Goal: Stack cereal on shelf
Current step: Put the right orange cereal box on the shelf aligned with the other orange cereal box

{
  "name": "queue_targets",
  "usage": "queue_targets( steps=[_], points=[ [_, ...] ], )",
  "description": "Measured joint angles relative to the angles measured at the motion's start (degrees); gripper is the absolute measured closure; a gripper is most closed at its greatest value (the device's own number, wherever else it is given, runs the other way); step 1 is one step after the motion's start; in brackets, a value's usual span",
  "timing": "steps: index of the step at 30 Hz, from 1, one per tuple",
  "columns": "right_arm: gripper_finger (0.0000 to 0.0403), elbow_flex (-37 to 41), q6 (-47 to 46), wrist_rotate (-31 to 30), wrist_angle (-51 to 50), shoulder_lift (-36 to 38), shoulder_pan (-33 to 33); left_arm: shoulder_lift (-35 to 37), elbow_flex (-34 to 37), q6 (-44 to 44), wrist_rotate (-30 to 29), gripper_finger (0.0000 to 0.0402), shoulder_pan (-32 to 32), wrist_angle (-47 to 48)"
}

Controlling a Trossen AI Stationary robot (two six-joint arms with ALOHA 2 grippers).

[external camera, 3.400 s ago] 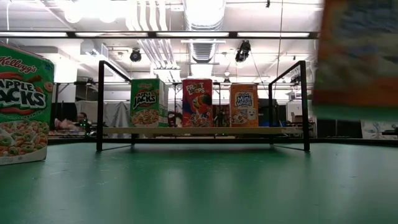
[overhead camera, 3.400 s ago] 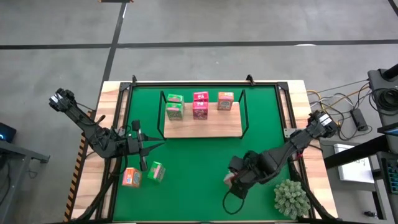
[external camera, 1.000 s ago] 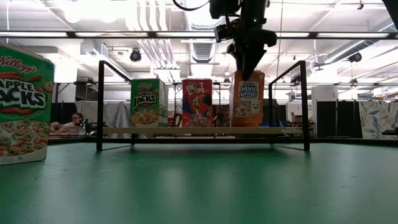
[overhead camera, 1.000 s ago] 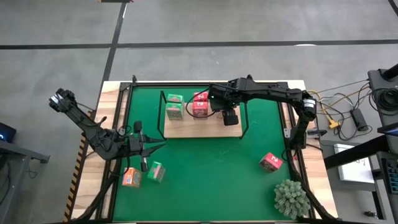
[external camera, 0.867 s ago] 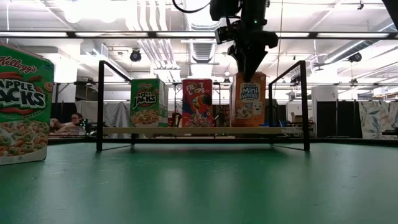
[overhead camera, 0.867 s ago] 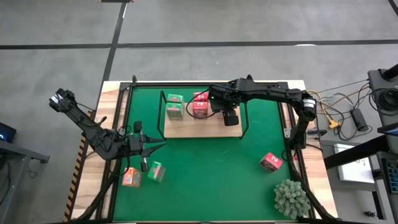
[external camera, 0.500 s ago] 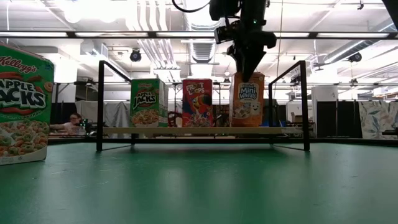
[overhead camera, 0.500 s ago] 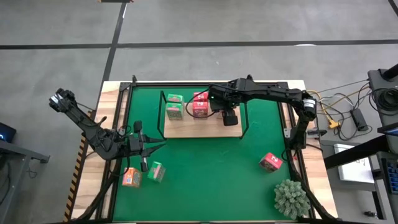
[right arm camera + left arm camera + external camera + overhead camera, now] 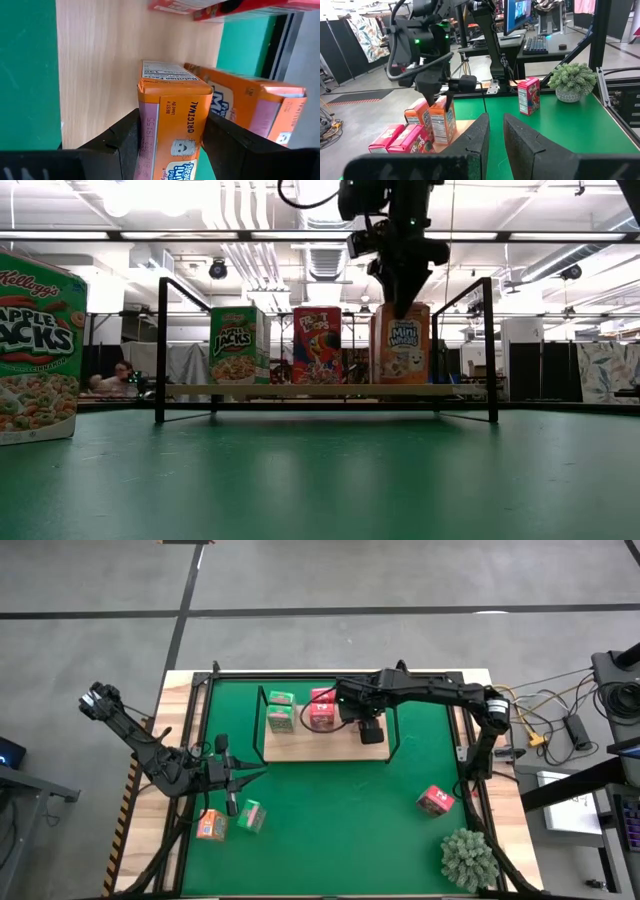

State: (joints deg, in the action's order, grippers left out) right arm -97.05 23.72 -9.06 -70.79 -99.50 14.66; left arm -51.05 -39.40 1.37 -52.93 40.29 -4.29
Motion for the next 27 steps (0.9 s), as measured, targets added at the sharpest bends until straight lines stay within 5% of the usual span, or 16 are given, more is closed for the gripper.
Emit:
queue_targets(
  steps=[27],
  points=[
    [0.0221, 0.74, 0.33, 0.33, 1.38, -0.04, 0.00, 0.02, 0.00, 0.00, 0.01, 0.0362, 0.00, 0.00]
  ],
)
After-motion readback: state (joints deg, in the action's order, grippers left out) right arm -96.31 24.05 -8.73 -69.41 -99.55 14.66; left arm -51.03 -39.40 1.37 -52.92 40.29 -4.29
